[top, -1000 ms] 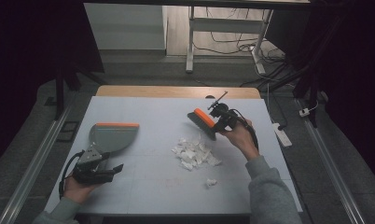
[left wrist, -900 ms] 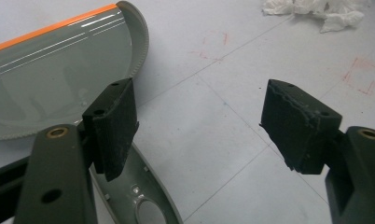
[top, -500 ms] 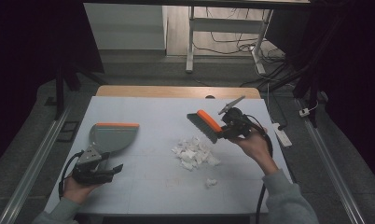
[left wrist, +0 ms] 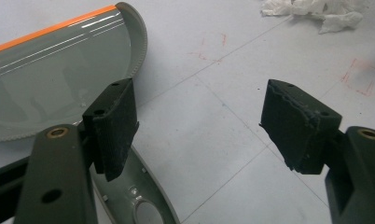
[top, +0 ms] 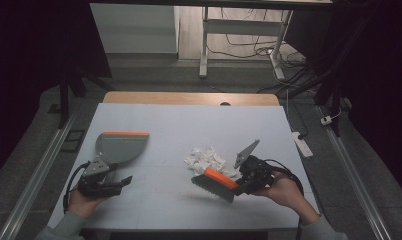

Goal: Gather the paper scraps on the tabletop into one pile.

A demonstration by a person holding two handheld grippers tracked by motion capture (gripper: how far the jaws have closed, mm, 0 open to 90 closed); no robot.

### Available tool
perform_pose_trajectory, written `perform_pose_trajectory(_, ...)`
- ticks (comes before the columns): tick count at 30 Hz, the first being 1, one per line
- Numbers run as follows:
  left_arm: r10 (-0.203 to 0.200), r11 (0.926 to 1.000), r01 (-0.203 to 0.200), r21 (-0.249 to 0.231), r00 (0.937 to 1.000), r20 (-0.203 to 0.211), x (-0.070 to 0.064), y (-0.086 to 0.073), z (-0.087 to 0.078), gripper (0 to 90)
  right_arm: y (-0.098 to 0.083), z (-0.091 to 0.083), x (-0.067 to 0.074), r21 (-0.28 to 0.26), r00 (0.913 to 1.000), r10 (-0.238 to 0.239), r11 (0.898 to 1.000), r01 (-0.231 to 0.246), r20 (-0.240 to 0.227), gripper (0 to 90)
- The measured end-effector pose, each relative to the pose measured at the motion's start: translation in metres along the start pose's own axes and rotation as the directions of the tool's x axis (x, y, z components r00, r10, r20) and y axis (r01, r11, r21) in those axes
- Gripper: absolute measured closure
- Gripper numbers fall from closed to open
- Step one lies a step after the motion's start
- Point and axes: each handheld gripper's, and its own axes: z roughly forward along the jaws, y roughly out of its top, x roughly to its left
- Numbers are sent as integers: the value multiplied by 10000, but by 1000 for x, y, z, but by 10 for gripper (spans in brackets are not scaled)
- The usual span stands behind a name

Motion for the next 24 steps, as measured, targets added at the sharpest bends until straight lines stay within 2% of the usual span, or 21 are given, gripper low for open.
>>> perform_pose_trajectory(2, 6, 10000, -6, 25, 10000, -6, 0, 0, 1, 279, 2, 6, -1, 360, 9996, -112, 9993, 104, 242, 704)
perform_pose_trajectory(4, 20, 10000, -20, 43, 10000, -14, 0, 0, 1, 279, 7, 12, -3, 667, 9971, -196, 9977, 147, 742, 704)
perform_pose_trajectory(6, 45, 10000, -45, 49, 10000, -17, 0, 0, 1, 279, 16, 16, -8, 677, 9948, -210, 9976, 142, 1000, 704)
perform_pose_trajectory(9, 18, 10000, -18, 6, 10000, -6, 1, 0, 0, 279, 31, 19, -19, 609, 9861, -553, 9971, 462, 1565, 704)
perform_pose_trajectory(10, 1, 10000, -1, -16, 10000, -24, 1, -1, -1, 279, 35, 20, -25, 393, 9821, -695, 9972, 635, 1750, 705)
perform_pose_trajectory(13, -25, 10000, 25, -51, 10000, -25, 1, -1, -2, 279, 40, 18, -40, -296, 9781, -519, 9978, 590, 2014, 704)
perform_pose_trajectory(15, -16, 10000, 16, -49, 10000, -10, 1, -1, -2, 280, 39, 13, -44, -685, 9823, -302, 9967, 436, 1849, 704)
perform_pose_trajectory(18, 3, 10000, -3, -34, 10000, -12, 1, -1, -1, 279, 34, 2, -42, -1136, 9821, -45, 9932, 264, 1886, 704)
perform_pose_trajectory(22, 26, 10000, -26, -14, 10000, -22, 0, 0, -1, 279, 22, -17, -41, -1782, 9742, 545, 9839, -150, 2190, 704)
perform_pose_trajectory(24, 17, 10000, -17, -5, 10000, -36, -1, 0, 0, 279, 15, -23, -42, -2109, 9674, 856, 9769, -345, 2385, 704)
